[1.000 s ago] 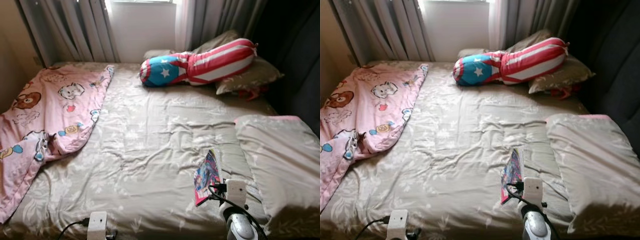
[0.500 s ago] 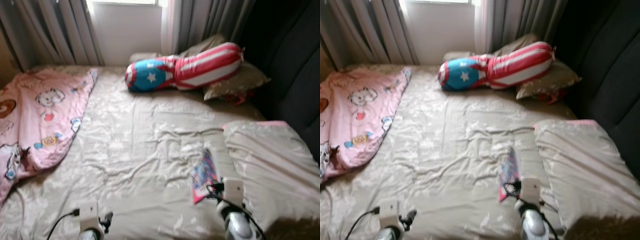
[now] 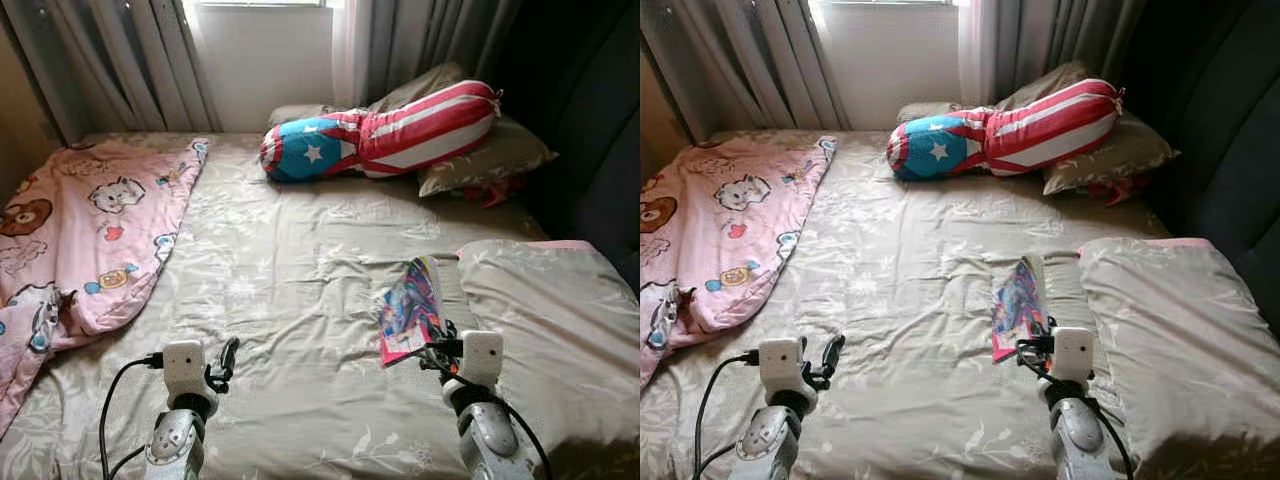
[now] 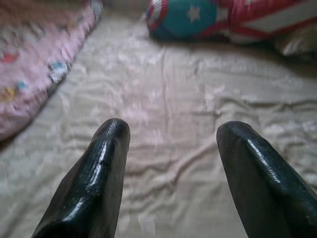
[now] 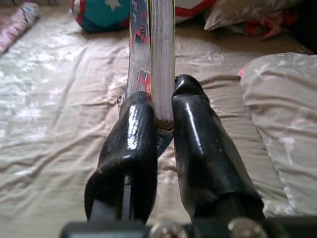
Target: Clean up the room
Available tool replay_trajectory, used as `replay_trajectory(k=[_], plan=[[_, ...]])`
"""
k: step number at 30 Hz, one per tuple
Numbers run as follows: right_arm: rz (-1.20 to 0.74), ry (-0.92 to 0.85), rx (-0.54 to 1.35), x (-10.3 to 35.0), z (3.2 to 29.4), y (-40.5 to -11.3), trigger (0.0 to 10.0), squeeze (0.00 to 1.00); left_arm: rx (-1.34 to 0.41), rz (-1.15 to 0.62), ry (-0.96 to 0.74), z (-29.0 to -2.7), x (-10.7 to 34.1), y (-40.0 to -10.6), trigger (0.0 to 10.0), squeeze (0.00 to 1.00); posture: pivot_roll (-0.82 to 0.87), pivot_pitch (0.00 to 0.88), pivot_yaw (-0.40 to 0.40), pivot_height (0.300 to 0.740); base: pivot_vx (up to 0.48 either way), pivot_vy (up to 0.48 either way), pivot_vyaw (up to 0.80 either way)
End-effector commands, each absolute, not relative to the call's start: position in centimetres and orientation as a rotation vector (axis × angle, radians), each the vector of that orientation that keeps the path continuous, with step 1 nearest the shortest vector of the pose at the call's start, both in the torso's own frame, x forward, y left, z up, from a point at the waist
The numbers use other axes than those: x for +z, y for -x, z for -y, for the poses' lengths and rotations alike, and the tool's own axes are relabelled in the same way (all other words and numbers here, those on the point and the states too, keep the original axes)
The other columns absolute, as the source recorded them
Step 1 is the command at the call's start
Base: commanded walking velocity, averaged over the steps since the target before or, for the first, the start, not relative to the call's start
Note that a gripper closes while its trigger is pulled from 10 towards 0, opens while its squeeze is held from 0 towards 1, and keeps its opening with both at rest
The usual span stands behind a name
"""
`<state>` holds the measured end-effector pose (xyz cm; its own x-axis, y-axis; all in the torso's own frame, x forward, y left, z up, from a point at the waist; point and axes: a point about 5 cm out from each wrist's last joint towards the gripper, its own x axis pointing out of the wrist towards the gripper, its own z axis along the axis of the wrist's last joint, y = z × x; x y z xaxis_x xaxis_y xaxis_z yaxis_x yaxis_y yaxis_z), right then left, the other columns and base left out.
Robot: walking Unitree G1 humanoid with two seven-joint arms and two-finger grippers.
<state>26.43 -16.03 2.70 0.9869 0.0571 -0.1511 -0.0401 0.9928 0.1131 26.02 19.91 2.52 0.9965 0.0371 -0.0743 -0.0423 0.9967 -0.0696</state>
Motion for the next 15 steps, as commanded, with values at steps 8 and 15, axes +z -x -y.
replay_trajectory(k=[8, 15], plan=[[-0.148, -0.157, -0.009, 3.8, 16.1, -27.3, 10.0, 0.0, 0.057, -0.028, 0.078, -19.7, 3.9, -26.8, 10.0, 0.0, -0.07, 0.0, -0.008, 0.74, 0.0, 0.0, 0.0], [-0.145, -0.142, -0.019, 3.7, 16.1, -27.0, 10.0, 0.0, 0.037, -0.023, 0.077, -19.4, 4.6, -27.4, 10.0, 0.0, -0.08, 0.0, -0.004, 0.705, 0.0, 0.0, 0.0]])
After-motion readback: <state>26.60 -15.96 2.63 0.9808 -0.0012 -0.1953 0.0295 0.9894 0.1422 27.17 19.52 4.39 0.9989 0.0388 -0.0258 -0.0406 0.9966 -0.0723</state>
